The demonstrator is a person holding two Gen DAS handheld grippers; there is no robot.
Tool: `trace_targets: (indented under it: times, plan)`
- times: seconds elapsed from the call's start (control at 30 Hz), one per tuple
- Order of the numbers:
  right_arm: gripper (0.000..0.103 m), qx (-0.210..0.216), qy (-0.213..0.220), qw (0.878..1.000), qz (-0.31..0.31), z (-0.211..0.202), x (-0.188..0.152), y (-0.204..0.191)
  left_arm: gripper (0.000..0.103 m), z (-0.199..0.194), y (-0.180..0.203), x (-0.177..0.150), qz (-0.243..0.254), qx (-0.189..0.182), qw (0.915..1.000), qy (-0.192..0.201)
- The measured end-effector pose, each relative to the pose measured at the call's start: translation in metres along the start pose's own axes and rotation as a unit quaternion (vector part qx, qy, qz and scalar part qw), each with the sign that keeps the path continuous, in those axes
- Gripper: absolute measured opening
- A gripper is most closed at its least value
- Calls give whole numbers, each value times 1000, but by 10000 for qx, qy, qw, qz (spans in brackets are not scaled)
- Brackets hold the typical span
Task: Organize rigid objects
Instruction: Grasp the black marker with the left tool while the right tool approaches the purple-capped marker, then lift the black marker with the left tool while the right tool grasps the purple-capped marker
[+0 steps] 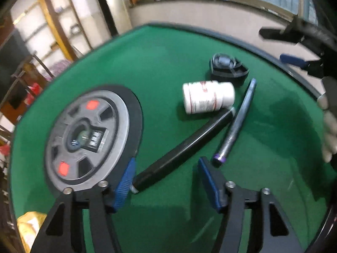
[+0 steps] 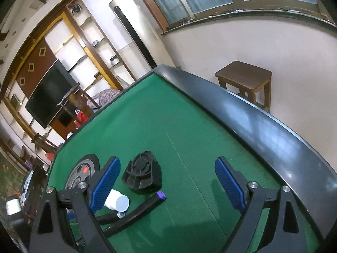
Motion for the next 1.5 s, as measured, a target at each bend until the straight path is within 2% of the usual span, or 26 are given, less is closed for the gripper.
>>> trace_targets:
  times: [0.1,0.13,0.2,0.27,0.37,0.47,0.53,0.7,0.8,0.83,0.9,0.97,1.07,1.17,1.3,1.37,1.5]
  plan:
    - [91,33,-54,10000,-62,1,-3,-1,62,2,-5,12,-146,-195,9997,94]
    - [91,28,-67,9999,-92,2,-3,-2,58,3,-2,15,-201,-318,9992,126]
    - [91,-26,-101,9998,-164,6,-4,-4,47,6,9,16,-168,-334,9993,70]
    - [91,-66,-133,9997,-185,9,-5,-4,27,1,22,12,-59,-379,9992,106]
    - [91,-78,-202,9997,-108,13,-6,1,15,-7,43,-7,18,-743,9972,-4]
    - [91,-46,-288,9996,-16,16,-8,2,15,-14,53,-26,-16,-765,9971,-57]
    - [91,-38,-318,9995,-14,18,-9,1,15,-17,57,-31,-56,-639,9979,-53]
    - [91,-75,-322,9994,-91,18,-11,-5,18,-9,60,-10,-129,-378,9992,50]
    - [91,-102,-347,9993,-86,20,-12,-4,17,-8,59,-7,-302,-447,9985,119]
    - [91,-118,-378,9992,-84,22,-13,-4,13,-9,58,-9,-386,-510,9979,128]
    - [91,-126,-447,9989,-101,26,-15,-5,13,-12,57,-15,-574,-799,9950,170]
    - [91,-171,-471,9986,-157,29,-16,-6,13,-19,52,-22,-780,-905,9924,283]
    - [91,-264,-456,9982,-301,31,-17,-9,14,-38,44,-38,-1052,-1162,9864,488]
    - [91,-343,-456,9972,-483,33,-19,-15,14,-68,35,-61,-1273,-1210,9815,765]
    - [91,-414,-538,9949,-745,40,-24,-24,14,-107,28,-99,-1568,-1154,9749,1080]
    - [91,-312,-650,9943,-784,45,-28,-26,14,-124,23,-120,-1758,-1200,9700,1175]
    - [90,-343,-972,9923,-687,46,-40,-23,14,-141,-2,-149,-2009,-993,9653,1343]
Point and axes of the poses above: each gripper's, at about its wrist camera, not at the fingertips, and z roughly the way its jaws point, y to its right, x to its top, the point moved 9 cm from there along z, roughly the way its jaws point, and after that the axes turned 14 degrees about -y, right-handed, at the moved point
